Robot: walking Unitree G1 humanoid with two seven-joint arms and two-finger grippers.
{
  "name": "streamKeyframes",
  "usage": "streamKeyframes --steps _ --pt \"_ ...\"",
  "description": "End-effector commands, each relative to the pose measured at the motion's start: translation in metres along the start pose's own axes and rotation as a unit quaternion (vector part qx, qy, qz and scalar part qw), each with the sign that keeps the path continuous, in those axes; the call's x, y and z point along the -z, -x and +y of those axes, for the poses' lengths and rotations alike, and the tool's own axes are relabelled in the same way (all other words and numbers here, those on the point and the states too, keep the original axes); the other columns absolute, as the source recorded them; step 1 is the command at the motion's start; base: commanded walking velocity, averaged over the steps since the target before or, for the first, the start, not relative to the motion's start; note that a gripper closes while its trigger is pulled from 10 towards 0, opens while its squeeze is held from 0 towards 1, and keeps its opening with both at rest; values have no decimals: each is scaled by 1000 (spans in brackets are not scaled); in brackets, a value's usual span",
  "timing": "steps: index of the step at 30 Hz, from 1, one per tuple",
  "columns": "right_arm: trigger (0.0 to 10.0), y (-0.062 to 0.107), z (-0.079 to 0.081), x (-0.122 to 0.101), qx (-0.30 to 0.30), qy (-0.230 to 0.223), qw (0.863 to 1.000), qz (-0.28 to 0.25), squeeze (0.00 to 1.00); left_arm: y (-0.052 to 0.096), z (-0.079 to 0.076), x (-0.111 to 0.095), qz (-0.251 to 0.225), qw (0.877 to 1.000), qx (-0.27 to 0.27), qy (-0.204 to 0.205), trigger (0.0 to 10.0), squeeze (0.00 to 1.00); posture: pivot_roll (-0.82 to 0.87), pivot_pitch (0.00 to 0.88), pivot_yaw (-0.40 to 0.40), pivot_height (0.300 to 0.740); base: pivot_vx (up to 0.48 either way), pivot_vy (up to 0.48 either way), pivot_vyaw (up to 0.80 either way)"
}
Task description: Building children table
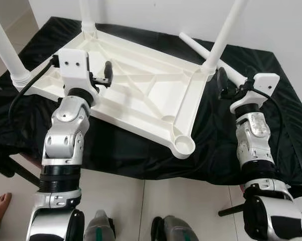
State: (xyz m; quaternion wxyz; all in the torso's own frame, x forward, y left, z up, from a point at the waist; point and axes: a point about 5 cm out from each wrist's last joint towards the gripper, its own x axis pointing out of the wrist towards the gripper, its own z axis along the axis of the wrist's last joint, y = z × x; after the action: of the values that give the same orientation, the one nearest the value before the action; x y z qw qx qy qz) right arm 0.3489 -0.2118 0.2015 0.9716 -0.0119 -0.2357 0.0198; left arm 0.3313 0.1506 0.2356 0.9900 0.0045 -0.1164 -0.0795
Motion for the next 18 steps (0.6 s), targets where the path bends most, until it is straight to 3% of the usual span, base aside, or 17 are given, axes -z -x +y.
streamKeyframes --steps 1,10,14,18 --pt "10000 6 5 1 -5 -1 1000 3 0 4 0 0 -16 1000 -27 0 10000 0 35 0 -50 740 0 0 0" --pt "10000 23 25 8 -17 -14 1000 12 0 14 -12 11 -21 1000 -18 -1 10000 0 46 0 -49 740 0 0 0" --pt "10000 25 26 10 -18 -15 1000 15 0 16 -13 11 -26 999 -18 -10 10000 0 48 0 -48 740 0 0 0" --pt "10000 24 17 10 -2 -12 1000 22 0 23 -17 13 -30 999 3 -25 10000 0 51 0 -48 740 0 0 0"
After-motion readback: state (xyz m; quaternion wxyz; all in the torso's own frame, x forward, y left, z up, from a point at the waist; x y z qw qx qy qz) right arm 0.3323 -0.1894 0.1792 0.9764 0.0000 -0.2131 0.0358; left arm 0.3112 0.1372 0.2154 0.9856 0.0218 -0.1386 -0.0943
